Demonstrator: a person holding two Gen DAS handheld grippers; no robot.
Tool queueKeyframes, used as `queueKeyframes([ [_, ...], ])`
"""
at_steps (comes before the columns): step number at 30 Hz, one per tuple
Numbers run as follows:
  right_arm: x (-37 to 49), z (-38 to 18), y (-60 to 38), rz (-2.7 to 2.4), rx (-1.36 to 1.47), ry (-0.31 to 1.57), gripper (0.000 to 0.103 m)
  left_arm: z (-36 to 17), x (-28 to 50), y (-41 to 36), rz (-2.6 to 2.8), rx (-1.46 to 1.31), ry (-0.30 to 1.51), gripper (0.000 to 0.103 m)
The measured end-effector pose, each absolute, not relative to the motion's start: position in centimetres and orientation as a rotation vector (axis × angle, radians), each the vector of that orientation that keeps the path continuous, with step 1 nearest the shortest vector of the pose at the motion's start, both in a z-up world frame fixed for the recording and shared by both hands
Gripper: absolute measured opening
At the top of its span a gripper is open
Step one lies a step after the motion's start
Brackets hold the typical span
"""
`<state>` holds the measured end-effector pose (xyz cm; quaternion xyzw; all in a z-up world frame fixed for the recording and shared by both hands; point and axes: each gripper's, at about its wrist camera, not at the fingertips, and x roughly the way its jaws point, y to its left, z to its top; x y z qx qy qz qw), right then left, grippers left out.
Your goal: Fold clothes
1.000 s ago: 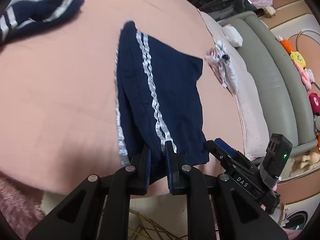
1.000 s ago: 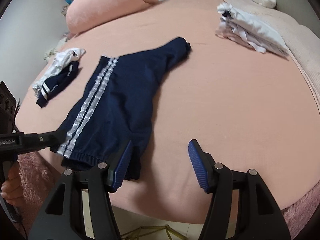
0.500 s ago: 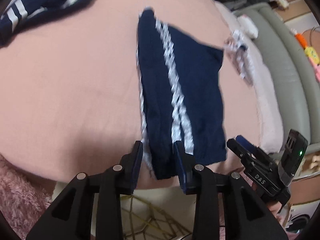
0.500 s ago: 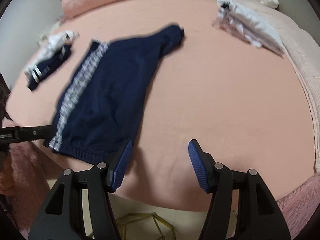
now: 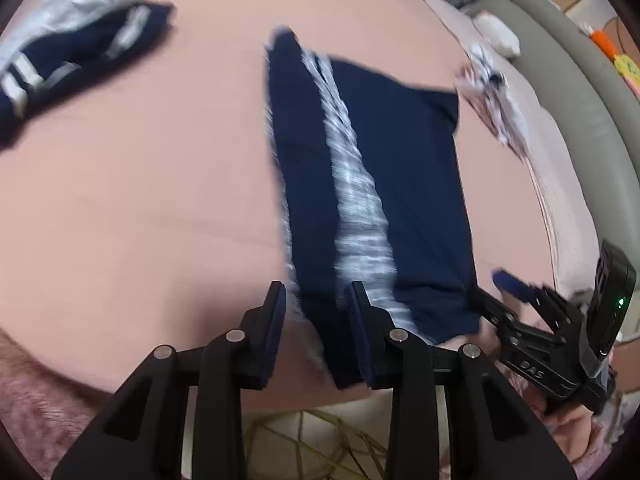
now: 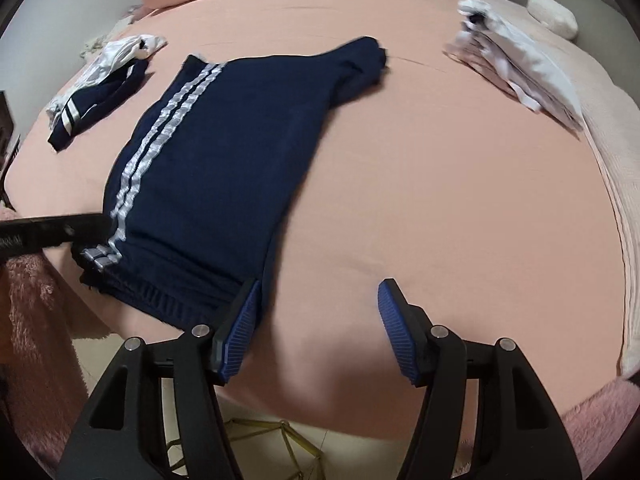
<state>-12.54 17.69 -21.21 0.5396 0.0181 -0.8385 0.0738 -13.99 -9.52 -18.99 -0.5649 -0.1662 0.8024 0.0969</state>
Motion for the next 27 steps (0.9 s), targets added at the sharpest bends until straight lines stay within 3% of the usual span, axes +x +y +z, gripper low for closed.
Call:
queueKeyframes([
  [4,-13.3,-19.7,17.7,-2.512,1.54,-0.026,0.061,-17.7,-15.9,-8.7,2.395,-1.587,-0.45,0.034],
  [8,-15.1,-18.9,14.0,-2.503,1.437,0.097,0.062,-19.1,-18.4,-6.3,2.393,-1.636,-0.265,0.034],
  [11,-16.2,-21.7,12.6,-2.441,1.605,0.19,0.062,-20.2,-18.5,-7.0,2.409,-1.694,-0.238,0.032],
  [16,-14.3,-20.5,14.3,-2.435,1.555,0.076,0.062,-18.7,-16.6,-9.5,2.481,-1.632,-0.392,0.035],
  [22,-14.7,-21.8,14.8,-2.478,1.625,0.209,0.062,-18.0,-16.2,-6.4,2.427,-1.501,-0.305,0.035],
  [27,-14.1,-20.3,16.0,-2.52,1.588,0.108,0.062,-19.3,-16.3,-7.8,2.408,-1.585,-0.386,0.035],
])
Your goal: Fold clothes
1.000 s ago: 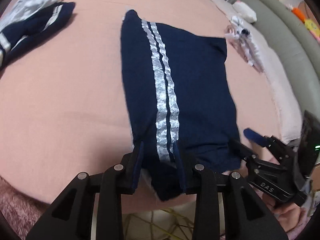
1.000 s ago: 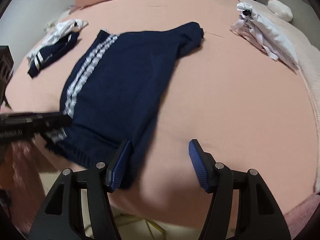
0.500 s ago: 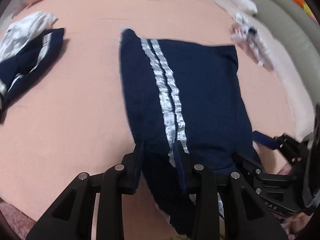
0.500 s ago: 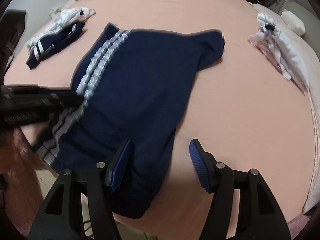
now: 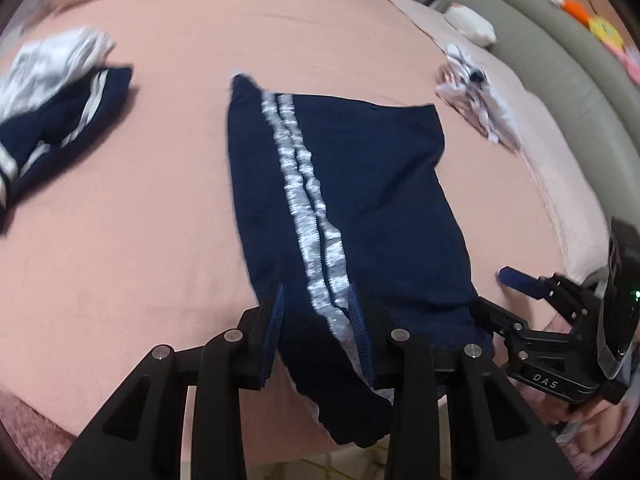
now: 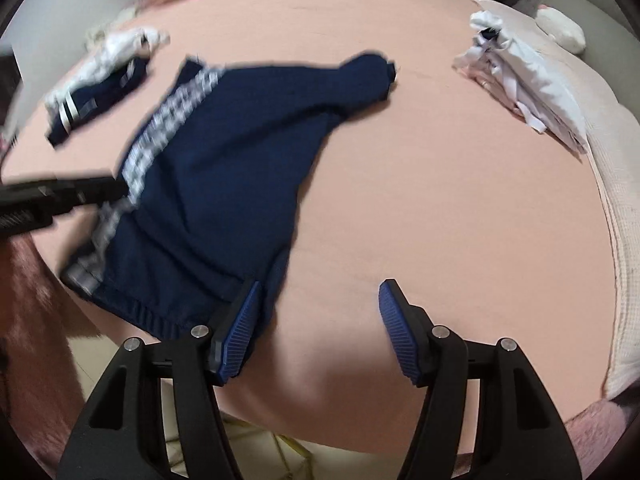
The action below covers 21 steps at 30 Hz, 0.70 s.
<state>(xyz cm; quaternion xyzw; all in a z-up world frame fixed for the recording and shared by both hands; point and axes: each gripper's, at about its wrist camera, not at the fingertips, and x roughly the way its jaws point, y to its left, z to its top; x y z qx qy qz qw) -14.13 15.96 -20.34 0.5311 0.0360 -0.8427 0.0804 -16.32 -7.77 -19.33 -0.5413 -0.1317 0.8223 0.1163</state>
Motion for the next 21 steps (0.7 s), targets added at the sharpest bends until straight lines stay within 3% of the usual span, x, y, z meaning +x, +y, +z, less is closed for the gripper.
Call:
queueKeyframes([
  [2,-13.6,-19.8,16.5,-2.523,1.542,0.065,0.062,-18.9,-16.0,-8.6,2.404,-1.558,-0.439,0.036],
  [6,-13.9,-21.5,15.4,-2.5,1.641,0.175,0.063,-20.8,-16.0,-9.0,2.467,-1.763,-0.232,0.043],
  [14,-13.5,-19.9,16.9,-2.498,1.666,0.061,0.065,-18.6,-15.8,-9.7,2.502,-1.594,-0.373,0.042],
  [21,-18.0,-17.6,15.3,-2.533,1.533,0.211,0.064,-19.2,-20.4,-10.0,2.501,-1.643,-0.35,0.042],
])
